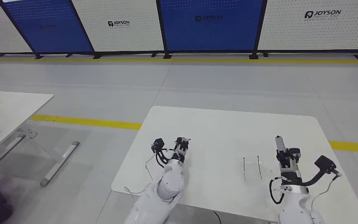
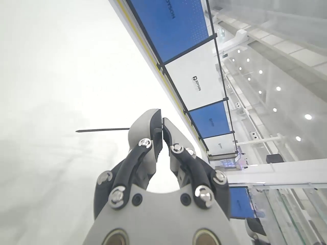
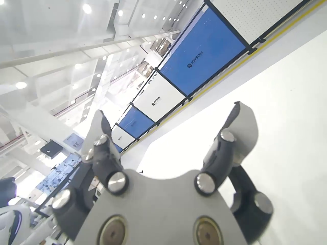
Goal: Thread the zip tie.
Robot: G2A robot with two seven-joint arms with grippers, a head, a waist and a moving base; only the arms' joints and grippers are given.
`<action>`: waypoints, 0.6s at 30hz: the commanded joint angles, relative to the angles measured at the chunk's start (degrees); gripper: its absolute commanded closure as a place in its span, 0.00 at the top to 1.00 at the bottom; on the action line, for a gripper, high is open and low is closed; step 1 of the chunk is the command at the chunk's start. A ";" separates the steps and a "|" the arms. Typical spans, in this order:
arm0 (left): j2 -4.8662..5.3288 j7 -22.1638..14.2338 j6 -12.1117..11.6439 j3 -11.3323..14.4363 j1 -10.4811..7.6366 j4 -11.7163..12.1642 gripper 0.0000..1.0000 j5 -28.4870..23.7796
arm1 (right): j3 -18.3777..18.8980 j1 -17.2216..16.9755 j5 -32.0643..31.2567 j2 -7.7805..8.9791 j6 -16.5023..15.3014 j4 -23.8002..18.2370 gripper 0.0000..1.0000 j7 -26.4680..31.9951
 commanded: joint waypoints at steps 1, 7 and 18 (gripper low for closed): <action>0.07 -0.50 0.58 -0.20 0.19 -0.07 1.00 0.43 | 0.00 0.00 0.00 0.00 0.00 0.00 1.00 0.00; 0.19 -2.10 0.12 -1.08 1.11 -1.61 1.00 -0.27 | 0.00 0.00 0.00 0.00 0.00 0.00 1.00 0.00; 0.87 -1.15 -11.40 -2.52 8.96 -16.21 1.00 1.49 | 0.00 0.00 0.00 0.00 0.00 0.00 1.00 0.00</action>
